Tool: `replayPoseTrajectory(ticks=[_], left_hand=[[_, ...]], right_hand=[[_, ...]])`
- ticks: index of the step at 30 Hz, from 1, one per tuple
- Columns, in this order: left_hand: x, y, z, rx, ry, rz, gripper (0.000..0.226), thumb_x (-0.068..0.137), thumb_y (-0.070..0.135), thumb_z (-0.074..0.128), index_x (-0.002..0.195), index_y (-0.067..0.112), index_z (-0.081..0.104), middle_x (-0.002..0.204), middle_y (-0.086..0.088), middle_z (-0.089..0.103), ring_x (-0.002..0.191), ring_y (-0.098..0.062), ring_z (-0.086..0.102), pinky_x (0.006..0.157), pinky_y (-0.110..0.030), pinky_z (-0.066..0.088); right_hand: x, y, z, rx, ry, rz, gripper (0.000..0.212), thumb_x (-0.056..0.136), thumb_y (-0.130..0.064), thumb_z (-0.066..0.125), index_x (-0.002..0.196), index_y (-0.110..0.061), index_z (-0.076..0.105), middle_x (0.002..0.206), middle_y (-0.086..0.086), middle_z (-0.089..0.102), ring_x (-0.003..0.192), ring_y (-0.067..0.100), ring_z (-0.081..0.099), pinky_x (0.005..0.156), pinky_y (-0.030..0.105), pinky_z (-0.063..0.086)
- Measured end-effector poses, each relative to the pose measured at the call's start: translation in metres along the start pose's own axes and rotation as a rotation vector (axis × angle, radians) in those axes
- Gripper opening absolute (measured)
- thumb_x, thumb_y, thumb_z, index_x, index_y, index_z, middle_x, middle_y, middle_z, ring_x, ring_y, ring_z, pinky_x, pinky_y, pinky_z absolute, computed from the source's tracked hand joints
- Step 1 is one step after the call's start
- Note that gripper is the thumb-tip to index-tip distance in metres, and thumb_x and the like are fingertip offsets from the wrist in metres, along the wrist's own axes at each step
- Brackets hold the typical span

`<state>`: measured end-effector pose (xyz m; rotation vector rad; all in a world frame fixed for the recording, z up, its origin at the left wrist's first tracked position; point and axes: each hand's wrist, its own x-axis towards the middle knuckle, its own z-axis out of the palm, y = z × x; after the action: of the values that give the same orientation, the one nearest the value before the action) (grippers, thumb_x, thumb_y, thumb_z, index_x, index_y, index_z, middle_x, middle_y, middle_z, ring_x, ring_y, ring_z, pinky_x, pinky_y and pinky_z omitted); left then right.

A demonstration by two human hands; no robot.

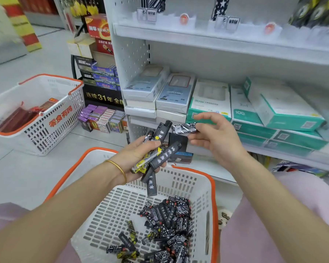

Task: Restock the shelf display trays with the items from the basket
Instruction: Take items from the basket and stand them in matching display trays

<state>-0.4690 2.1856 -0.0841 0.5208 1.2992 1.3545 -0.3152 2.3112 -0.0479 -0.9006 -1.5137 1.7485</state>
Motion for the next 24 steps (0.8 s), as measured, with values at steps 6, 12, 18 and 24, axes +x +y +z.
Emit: replayPoseTrajectory(ticks=[6, 12, 18, 24], left_hand=[[0.006, 0.002, 0.004, -0.117, 0.003, 0.019, 0.043, 0.067, 0.029, 0.067, 0.099, 0.008, 0.047, 0.066, -0.015, 0.063, 0.055, -0.024, 0.063, 0.044, -0.024, 0.047], [0.007, 0.009, 0.005, -0.187, 0.005, 0.044, 0.049, 0.068, 0.026, 0.066, 0.108, 0.008, 0.045, 0.070, -0.015, 0.061, 0.055, -0.025, 0.062, 0.042, -0.025, 0.047], [0.007, 0.023, 0.007, -0.204, 0.018, 0.092, 0.041, 0.075, 0.025, 0.065, 0.108, 0.009, 0.047, 0.070, -0.013, 0.062, 0.055, -0.025, 0.062, 0.043, -0.023, 0.046], [0.001, 0.045, 0.016, -0.190, 0.029, 0.156, 0.042, 0.068, 0.028, 0.068, 0.101, 0.008, 0.049, 0.070, -0.013, 0.064, 0.054, -0.025, 0.063, 0.043, -0.024, 0.047]], right_hand=[[-0.007, -0.005, -0.001, 0.023, -0.127, 0.076, 0.034, 0.079, 0.013, 0.061, 0.105, -0.007, 0.064, 0.082, 0.012, 0.068, 0.077, 0.022, 0.071, 0.074, 0.026, 0.059], [-0.005, -0.011, -0.003, -0.038, -0.052, 0.003, 0.007, 0.087, -0.011, 0.061, 0.084, -0.007, 0.066, 0.070, 0.009, 0.068, 0.060, 0.014, 0.066, 0.056, 0.021, 0.056], [-0.010, -0.025, 0.000, 0.071, -0.065, -0.053, 0.006, 0.082, -0.006, 0.062, 0.077, -0.003, 0.062, 0.060, 0.007, 0.069, 0.058, 0.015, 0.067, 0.057, 0.021, 0.057], [-0.016, -0.064, 0.007, 0.094, -0.060, -0.216, 0.010, 0.078, 0.003, 0.064, 0.081, -0.003, 0.057, 0.059, 0.007, 0.067, 0.054, 0.017, 0.067, 0.053, 0.023, 0.056]])
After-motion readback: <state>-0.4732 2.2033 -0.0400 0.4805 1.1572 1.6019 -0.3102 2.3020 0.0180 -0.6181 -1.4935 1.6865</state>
